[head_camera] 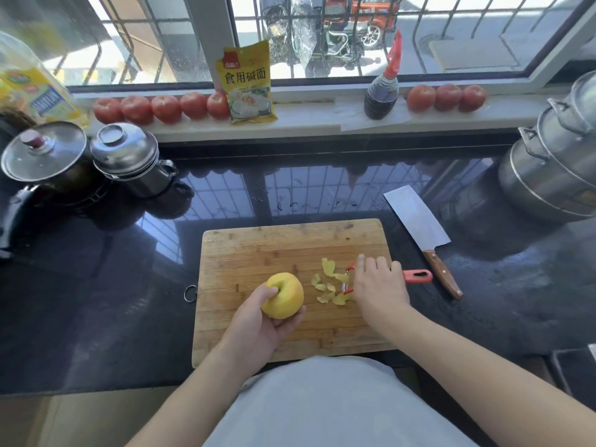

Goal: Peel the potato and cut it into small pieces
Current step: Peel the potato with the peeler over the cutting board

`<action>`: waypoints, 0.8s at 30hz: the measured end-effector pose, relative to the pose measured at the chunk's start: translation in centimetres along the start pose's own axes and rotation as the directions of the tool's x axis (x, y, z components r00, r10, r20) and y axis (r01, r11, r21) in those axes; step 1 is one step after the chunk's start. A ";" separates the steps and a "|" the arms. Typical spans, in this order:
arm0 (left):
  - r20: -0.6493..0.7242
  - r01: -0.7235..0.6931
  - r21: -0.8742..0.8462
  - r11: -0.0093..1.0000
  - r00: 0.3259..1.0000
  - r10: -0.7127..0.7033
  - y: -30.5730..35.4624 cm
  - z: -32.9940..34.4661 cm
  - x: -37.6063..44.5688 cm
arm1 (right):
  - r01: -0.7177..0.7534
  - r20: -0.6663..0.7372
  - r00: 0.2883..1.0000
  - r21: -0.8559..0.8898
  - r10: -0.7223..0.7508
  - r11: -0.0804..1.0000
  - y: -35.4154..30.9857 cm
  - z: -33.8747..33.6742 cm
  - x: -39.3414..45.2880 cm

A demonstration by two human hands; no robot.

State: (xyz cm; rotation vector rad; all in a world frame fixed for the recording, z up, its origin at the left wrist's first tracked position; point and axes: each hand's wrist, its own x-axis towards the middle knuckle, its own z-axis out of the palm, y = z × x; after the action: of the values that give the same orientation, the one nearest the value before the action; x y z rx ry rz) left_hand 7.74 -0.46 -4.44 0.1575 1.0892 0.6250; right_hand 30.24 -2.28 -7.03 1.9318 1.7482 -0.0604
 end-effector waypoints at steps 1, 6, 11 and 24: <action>0.007 0.006 -0.036 0.999 1.000 -0.006 0.1 -0.1 0.0 | 0.008 -0.021 1.000 -0.008 -0.008 1.000 0.0 0.1 0.0; -0.035 0.031 -0.068 0.997 0.999 -0.033 0.1 -0.1 0.1 | 0.013 0.077 0.997 0.125 -0.023 0.992 0.2 -0.2 0.0; -0.091 0.057 -0.127 0.990 0.993 -0.068 0.2 -0.1 0.5 | 0.028 0.124 0.990 0.248 -0.061 0.968 -0.1 -0.9 -0.2; -0.151 -0.024 -0.001 1.000 0.988 0.024 0.2 -0.3 0.5 | 0.458 -0.398 0.872 0.453 -0.286 0.765 0.7 -1.1 -2.1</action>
State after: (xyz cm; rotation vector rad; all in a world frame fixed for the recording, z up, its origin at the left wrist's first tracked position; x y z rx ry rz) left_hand 7.53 -0.12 -4.90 0.1224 1.2341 0.6686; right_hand 30.17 -3.75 -5.09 1.9894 2.5372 -0.4677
